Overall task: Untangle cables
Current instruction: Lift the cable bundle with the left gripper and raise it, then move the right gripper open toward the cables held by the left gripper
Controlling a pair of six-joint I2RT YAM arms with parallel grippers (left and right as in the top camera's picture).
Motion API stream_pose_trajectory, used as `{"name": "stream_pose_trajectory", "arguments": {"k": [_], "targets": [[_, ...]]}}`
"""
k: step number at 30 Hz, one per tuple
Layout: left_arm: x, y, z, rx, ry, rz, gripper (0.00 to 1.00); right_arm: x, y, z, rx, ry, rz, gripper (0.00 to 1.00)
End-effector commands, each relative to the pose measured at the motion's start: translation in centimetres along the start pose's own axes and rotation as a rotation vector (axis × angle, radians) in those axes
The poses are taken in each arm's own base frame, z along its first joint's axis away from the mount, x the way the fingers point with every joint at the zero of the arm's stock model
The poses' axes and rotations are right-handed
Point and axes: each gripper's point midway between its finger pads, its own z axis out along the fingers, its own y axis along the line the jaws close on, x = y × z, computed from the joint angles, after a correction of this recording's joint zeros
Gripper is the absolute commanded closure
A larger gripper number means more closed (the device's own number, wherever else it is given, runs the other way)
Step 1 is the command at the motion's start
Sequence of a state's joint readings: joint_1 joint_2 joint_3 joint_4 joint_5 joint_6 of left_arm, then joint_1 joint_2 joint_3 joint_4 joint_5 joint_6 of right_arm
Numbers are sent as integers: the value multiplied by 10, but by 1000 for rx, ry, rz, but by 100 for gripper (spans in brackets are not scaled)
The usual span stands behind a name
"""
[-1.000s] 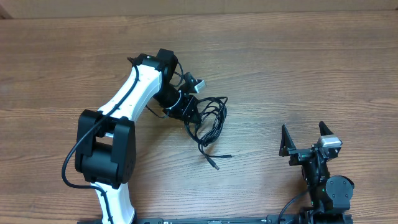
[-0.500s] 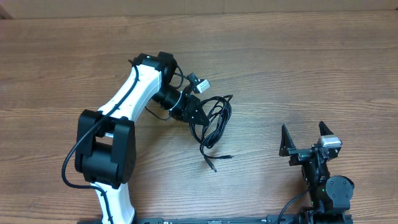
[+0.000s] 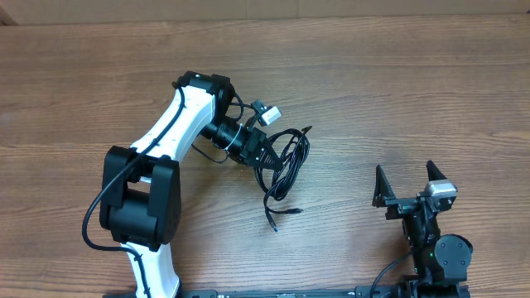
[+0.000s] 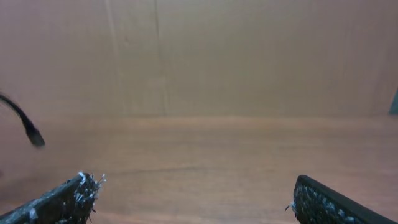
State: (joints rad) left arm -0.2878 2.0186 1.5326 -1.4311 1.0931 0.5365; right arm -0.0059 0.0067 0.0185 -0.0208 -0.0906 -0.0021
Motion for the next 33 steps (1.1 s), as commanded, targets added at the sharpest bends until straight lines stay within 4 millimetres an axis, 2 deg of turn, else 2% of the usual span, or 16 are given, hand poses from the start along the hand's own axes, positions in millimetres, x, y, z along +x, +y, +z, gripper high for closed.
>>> {"name": "stream_pose_trajectory", "arguments": {"k": [1,3,6,13,18,27,33], "targets": [[-10,-10,-2,49,-34,75,96,-9,1,0,-12,-47,146,0],[-10,-10,-2,49,-34,75,96,-18,2,-1,-23,-83,258,0],[-10,-10,-2,50,-35,75,96,-21,5,-1,-46,-91,365,0],[-10,-10,-2,49,-35,77,96,-18,34,-4,-208,-38,366,0],[-10,-10,-2,49,-35,92,96,-17,34,-7,-194,29,411,0],[-10,-10,-2,47,-37,152,96,-34,35,-16,-173,74,409,0],[-10,-10,-2,46,-38,213,96,-35,36,-20,-154,148,406,0]]}}
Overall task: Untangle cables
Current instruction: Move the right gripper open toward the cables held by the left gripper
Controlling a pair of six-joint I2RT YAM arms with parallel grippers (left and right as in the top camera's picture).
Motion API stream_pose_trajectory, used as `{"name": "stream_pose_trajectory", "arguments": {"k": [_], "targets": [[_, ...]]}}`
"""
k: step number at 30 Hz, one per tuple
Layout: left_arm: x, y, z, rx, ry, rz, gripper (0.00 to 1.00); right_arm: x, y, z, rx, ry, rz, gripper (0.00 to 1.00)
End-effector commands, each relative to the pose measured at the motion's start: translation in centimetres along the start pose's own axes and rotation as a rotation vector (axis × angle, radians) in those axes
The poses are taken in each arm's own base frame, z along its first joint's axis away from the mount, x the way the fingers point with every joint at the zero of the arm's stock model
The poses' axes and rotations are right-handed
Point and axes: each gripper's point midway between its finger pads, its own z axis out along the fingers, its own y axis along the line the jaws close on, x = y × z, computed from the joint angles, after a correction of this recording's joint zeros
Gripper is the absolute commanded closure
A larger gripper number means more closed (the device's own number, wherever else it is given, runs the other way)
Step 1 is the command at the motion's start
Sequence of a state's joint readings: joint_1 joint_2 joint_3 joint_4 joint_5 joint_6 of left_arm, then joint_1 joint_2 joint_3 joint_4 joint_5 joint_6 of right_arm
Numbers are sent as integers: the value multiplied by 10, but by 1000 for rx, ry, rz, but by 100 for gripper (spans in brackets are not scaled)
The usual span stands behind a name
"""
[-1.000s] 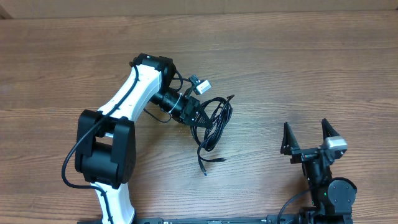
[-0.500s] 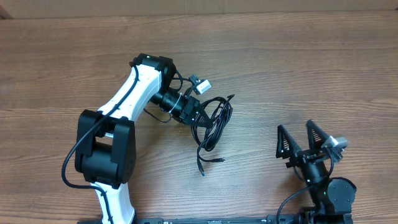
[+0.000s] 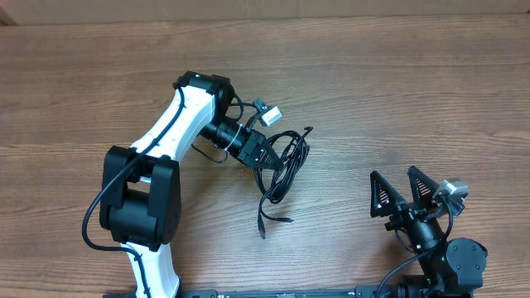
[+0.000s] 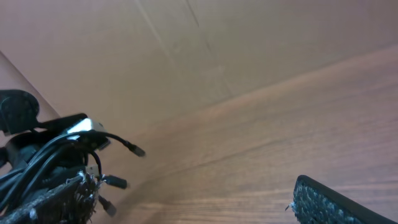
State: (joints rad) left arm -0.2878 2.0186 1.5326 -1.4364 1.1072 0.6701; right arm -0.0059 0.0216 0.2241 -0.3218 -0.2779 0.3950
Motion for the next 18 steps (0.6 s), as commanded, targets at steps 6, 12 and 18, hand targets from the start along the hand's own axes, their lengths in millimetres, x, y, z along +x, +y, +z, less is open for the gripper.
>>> {"name": "stream_pose_trajectory", "arguments": {"k": [6,12,18], "targets": [[-11,-4,-1,22,-32,95,96,-18,11,0,16,57,8,0],[-13,-1,-1,13,-37,113,96,-18,18,6,22,174,47,0],[-15,5,-2,-14,-34,141,96,-18,48,9,-111,297,87,0]]}}
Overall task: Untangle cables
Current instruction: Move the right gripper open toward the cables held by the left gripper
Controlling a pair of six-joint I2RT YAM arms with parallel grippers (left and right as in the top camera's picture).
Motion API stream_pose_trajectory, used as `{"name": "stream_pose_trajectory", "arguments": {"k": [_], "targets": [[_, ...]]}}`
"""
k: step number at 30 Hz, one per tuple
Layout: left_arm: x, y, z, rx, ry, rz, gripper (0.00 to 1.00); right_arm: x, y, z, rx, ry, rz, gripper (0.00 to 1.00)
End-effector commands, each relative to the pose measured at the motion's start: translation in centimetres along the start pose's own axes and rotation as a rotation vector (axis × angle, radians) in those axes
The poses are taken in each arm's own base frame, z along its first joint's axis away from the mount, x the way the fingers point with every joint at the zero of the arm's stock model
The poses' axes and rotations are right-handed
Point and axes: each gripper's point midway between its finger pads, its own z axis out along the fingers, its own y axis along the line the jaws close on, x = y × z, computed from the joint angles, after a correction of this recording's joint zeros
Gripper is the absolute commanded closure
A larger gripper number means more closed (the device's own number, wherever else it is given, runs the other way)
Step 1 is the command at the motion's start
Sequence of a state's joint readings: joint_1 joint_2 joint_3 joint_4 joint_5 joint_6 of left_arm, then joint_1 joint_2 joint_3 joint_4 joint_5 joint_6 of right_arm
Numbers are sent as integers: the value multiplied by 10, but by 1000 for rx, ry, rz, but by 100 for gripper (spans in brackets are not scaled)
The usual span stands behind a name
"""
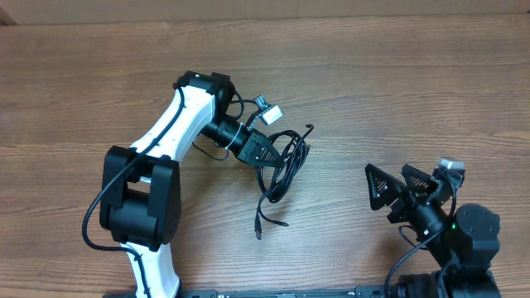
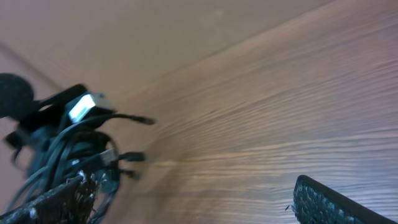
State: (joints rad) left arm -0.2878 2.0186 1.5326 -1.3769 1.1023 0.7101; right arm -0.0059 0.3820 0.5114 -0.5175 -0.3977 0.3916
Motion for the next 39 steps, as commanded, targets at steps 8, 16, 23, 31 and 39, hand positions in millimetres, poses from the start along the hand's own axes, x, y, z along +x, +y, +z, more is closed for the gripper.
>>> {"name": "stream_pose_trajectory", "arguments": {"k": [8,16,23,31,39], "targets": [[-14,4,-1,-7,-34,23,96,4,53,-8,-262,122,2,0],[-25,8,5,-23,-50,-53,96,8,58,-8,-288,175,146,0],[-27,1,23,-14,-20,-56,96,18,51,6,-274,252,196,0],[-26,-3,29,-9,-6,-45,96,21,45,12,-256,277,217,0],[-29,-2,29,-11,-15,17,96,23,49,11,-279,290,219,0]]}}
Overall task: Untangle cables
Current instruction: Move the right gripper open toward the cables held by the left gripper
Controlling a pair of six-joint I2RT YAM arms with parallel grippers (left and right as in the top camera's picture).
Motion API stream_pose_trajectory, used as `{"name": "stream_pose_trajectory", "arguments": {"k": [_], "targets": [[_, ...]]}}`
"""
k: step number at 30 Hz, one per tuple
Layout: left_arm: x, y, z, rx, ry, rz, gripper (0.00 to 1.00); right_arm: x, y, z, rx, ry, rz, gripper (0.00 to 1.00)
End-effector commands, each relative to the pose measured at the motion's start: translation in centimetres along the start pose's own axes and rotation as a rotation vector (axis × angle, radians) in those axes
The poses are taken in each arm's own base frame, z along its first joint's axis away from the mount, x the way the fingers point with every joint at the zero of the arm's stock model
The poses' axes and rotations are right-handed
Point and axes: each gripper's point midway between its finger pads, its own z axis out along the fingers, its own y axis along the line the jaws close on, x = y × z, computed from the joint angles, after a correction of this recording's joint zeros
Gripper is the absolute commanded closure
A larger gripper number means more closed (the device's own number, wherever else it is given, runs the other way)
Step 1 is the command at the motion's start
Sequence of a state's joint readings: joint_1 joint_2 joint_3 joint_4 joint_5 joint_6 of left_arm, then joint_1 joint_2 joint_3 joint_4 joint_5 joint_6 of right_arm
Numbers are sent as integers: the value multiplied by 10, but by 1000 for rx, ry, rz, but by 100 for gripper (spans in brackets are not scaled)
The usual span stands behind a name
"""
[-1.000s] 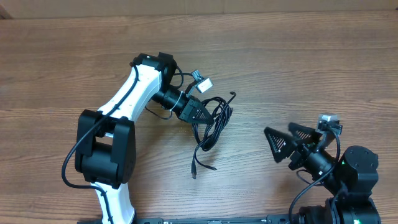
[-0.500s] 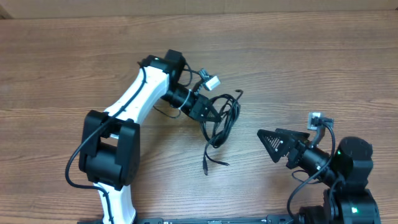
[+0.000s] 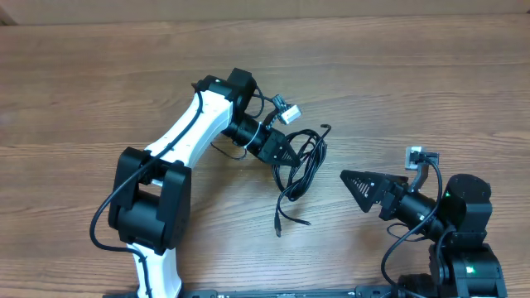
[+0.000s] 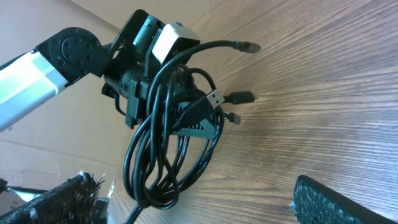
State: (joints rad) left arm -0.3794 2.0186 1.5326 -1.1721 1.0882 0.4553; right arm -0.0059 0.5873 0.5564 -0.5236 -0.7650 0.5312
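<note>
A bundle of tangled black cables [image 3: 303, 165] hangs from my left gripper [image 3: 280, 150], which is shut on its upper part, left of the table's middle. One loose end with a plug [image 3: 281, 222] trails toward the front. My right gripper [image 3: 354, 182] points left at the bundle from a short way to its right. In the right wrist view the cable loops [image 4: 163, 149] fill the left half. A USB plug [image 4: 214, 98] and two other plugs stick out to the right. My right gripper [image 4: 193, 200] is open, with the lowest loop just above its left finger [image 4: 59, 202].
The wooden table [image 3: 414, 91] stretches bare to the right and far side. My white left arm [image 3: 186, 124] reaches in from the front left. A small white camera block [image 3: 287, 109] sits on the left wrist above the cables.
My left gripper has moved right with the cable bundle. My right gripper has turned further left and now sits closer to the bundle, still open.
At first my left gripper held the bundle near the table's middle and my open right gripper faced the far side, seeing only one cable tip. Then the right wrist had turned left and the bundle showed in its view. Now the bundle hangs close before the open right gripper.
</note>
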Motion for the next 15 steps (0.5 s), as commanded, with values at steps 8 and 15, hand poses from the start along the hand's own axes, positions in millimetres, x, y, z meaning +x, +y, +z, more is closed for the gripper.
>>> {"name": "stream_pose_trajectory", "arguments": {"k": [8,15], "targets": [[-10,-10,10,31,-4,81,96,-6,13,-4,-31,-10,-21,4],[-15,-16,26,34,8,122,96,-5,14,-4,-41,-3,-22,19]]}}
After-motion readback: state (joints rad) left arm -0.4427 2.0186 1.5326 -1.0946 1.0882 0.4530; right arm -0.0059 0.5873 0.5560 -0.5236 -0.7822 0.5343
